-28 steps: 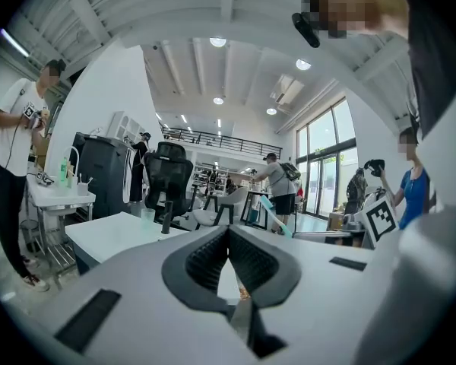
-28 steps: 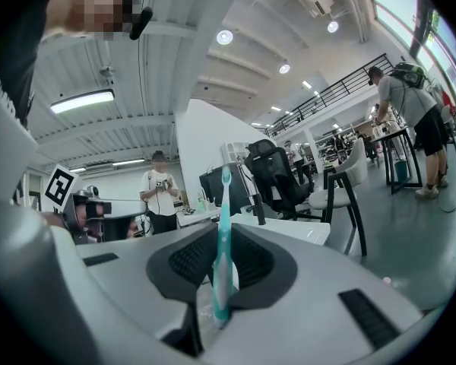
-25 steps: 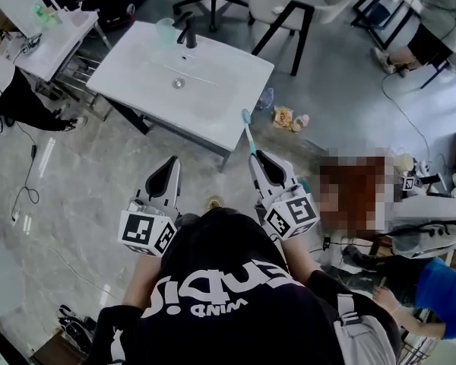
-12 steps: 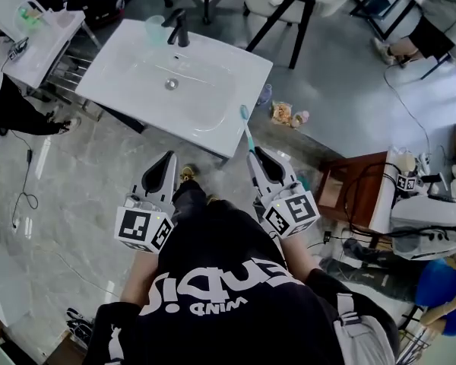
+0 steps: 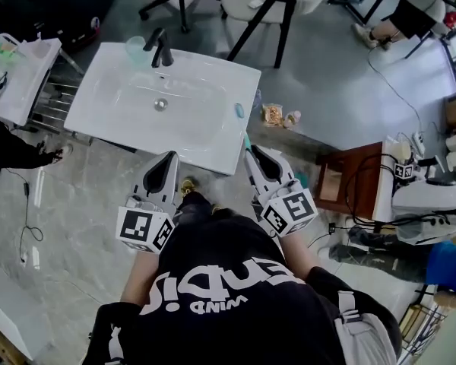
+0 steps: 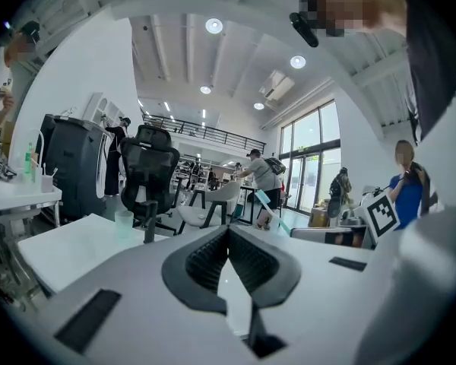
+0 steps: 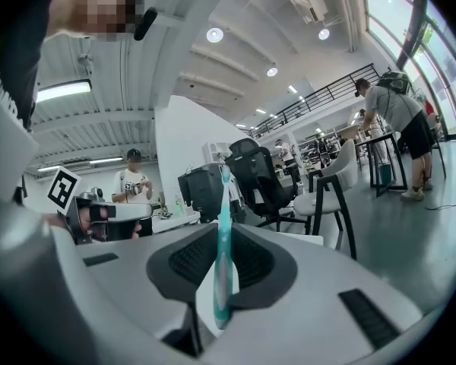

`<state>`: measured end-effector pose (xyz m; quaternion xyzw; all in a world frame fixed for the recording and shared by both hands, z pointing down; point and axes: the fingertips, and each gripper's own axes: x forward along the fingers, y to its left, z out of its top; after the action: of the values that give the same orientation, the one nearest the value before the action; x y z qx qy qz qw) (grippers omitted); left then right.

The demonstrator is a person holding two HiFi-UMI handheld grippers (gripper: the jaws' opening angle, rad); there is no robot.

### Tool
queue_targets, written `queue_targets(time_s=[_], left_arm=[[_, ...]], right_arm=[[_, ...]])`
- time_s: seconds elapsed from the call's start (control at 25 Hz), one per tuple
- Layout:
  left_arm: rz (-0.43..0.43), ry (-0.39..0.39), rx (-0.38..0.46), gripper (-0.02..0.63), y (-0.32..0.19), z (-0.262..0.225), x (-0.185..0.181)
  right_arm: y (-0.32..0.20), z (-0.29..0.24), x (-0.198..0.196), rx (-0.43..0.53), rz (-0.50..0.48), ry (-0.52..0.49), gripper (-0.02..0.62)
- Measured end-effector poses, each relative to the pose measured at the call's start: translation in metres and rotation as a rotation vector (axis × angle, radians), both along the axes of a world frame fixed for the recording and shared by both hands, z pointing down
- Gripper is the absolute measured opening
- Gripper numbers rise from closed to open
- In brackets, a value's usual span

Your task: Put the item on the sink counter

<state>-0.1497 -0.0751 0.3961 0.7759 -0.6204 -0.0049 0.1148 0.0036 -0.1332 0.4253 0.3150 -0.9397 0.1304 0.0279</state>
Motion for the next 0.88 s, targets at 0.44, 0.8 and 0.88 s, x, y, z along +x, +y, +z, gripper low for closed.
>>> queue_targets(time_s=[0.44,0.8,0.88], left_arm=[[0.183,-0.026,0.034,0.020,-0.070,-0.010,-0.029],[0.290,-0.012,0.039,0.020,-0.103,-0.010,-0.033],[0.308,-0.007,0.038,0.020,-0.110,-0.011,-0.028]], right_arm=[[-0.036,-0.005,-0.030,0.006,0.147,0.010,0.067],[-0.054,-0.012,-0.033,0.024,0.272,0.001,0.067],[-0.057,-0.013,-0.029,0.023,0.288,0.003,0.067]])
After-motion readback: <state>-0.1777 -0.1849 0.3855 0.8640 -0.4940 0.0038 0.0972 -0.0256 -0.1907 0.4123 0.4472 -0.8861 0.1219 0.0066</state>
